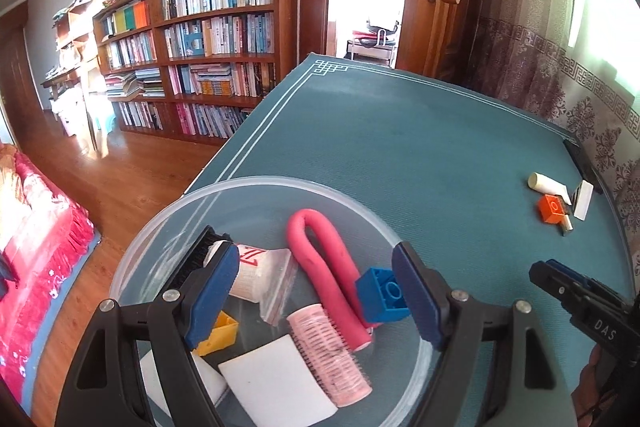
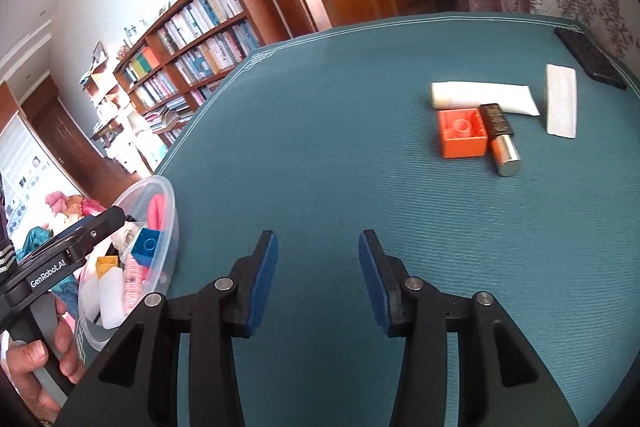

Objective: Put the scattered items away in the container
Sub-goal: 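Move both open tools back over the table toward the remaining items, then grasp the cosmetic bottle with the right tool while the left tool grasps the orange brick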

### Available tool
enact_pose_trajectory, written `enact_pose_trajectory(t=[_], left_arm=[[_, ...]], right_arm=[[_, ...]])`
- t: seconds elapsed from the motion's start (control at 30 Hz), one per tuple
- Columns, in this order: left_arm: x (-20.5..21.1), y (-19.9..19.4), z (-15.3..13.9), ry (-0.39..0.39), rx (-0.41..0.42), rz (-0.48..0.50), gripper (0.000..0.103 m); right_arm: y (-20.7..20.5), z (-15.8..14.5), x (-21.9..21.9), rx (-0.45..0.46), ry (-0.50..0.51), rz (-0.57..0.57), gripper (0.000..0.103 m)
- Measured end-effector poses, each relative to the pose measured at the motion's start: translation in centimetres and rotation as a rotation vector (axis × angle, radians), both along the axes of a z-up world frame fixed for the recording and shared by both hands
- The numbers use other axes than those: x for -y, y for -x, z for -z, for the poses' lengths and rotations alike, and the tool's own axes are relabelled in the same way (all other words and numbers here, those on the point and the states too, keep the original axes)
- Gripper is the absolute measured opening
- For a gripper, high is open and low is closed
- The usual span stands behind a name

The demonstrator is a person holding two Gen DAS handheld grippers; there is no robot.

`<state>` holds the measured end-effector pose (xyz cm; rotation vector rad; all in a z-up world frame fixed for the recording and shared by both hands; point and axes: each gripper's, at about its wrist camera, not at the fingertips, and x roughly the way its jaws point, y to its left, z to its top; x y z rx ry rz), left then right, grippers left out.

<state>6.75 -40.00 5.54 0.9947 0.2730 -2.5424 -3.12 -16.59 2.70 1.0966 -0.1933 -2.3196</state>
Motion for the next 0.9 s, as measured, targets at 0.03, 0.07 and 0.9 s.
enact_pose_trajectory(t=[0.03, 0.07, 0.9], left_arm=[[-0.4, 0.2, -0.1, 0.004, -0.001, 0.010, 0.082], [-0.8, 0.5, -0.3, 0.008, -0.001, 0.019, 0.082], [-10.4, 5.5, -1.1, 0.058, 0.011, 0.257, 0.082]], right_arm=[[0.3, 0.0, -0.7, -0.001, -0.001, 0.020, 0.046], [0.7, 0.0, -1.4, -0.001, -0.005, 0.040, 0.046], [7.5, 0.1, -7.6, -0.058, -0.145, 0.255, 0.046]])
